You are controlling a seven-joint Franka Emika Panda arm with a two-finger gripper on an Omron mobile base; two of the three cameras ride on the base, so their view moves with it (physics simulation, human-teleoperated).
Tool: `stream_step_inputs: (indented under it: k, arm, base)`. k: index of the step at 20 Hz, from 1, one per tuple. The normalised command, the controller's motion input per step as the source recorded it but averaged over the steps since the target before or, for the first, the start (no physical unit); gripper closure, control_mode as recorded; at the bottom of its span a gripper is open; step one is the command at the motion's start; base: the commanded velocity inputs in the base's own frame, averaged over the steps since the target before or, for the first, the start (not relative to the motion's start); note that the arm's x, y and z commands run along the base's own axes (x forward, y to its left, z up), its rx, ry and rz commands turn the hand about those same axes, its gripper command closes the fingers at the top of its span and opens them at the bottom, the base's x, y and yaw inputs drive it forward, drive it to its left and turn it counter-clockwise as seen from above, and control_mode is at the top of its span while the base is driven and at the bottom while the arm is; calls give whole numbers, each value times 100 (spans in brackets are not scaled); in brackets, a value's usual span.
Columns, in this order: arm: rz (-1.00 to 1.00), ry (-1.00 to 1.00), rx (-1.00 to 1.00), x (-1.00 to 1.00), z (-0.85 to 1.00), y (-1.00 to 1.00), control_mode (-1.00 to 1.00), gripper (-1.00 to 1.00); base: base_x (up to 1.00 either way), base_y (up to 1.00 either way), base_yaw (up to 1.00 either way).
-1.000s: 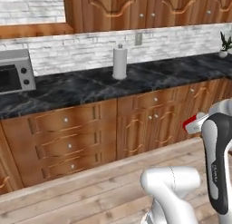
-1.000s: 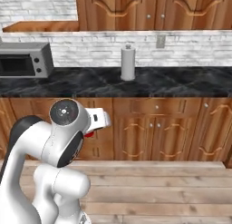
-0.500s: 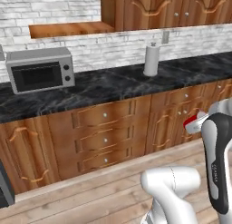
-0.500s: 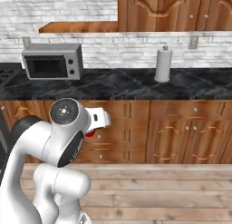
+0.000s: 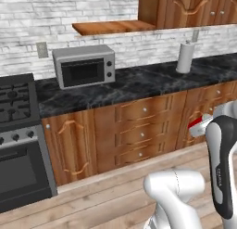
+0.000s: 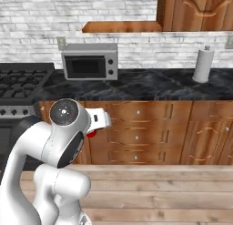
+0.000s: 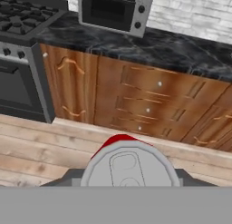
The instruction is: Four empty soda cans are scattered around the kitchen. Gather all the cans and cluster them next to the stove for recycling.
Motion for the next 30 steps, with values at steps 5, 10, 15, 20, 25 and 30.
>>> stream_step_inputs:
  k: [5, 10, 15, 20, 25, 30]
  arm:
    - [0, 0, 0, 0, 0, 0, 100, 100]
    - [0, 0, 0, 0, 0, 0, 100, 100]
    - [0, 0, 0, 0, 0, 0, 100, 100]
    - [0, 0, 0, 0, 0, 0, 100, 100]
    - [0, 0, 0, 0, 0, 0, 100, 100]
    - [0, 0, 0, 0, 0, 0, 100, 100]
  base:
    - [0, 100, 0]
    - [0, 100, 0]
    - [0, 100, 0]
    - [0, 100, 0]
    - [0, 100, 0]
    - [0, 100, 0]
